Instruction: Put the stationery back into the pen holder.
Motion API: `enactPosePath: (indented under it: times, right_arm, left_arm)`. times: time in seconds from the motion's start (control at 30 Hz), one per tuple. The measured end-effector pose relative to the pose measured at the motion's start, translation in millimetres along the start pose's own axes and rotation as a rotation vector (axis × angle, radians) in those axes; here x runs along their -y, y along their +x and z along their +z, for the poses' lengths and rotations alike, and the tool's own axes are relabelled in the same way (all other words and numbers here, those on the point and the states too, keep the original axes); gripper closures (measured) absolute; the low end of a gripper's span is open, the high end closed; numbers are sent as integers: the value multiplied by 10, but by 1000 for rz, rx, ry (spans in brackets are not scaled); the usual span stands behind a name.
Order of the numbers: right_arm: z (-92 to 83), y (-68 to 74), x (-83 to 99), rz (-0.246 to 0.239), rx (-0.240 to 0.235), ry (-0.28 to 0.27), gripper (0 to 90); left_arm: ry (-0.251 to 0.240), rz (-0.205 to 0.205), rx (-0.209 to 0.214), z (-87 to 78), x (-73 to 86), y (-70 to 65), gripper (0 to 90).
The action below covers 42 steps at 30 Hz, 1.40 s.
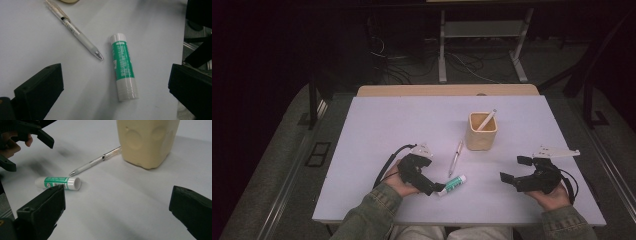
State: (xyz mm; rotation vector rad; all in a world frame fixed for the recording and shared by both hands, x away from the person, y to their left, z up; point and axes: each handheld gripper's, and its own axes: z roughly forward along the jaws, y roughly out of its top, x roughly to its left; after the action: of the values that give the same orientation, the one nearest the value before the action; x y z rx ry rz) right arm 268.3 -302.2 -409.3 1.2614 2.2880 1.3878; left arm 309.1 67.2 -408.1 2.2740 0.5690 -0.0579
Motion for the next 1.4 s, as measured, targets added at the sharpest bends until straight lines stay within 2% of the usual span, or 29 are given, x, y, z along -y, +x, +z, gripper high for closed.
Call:
enactPosePath:
  times: [0.23,0.43,0.67,0.77,0.87,1.03,1.07,1.13,1.2,1.4]
  right_arm:
    - [1,-4,2,2,-2,1,3]
    - [5,3,2,-1,-5,8,3]
    - [14,5,7,-4,-11,10,2]
    - [15,7,8,-5,-13,10,2]
    - [19,7,9,-7,-14,10,2]
    - [21,12,9,-7,-18,13,3]
    - [23,11,10,-7,-18,11,2]
    - [24,10,10,-9,-18,12,3]
    - [24,10,10,-9,-20,12,2]
    - [24,12,11,-9,-21,13,3]
  left_arm:
    - [36,6,7,74,-14,-31,0]
    - [97,28,18,146,-28,-63,0]
    - [149,32,39,250,-37,-111,0]
    - [180,51,36,283,-45,-119,0]
    - [203,43,30,302,-60,-143,0]
    - [244,35,39,319,-87,-149,115]
    - [250,24,37,324,-89,-158,140]
    - [269,37,40,328,-103,-154,165]
    - [284,24,37,338,-109,-171,213]
    - [318,48,32,373,-128,-195,337]
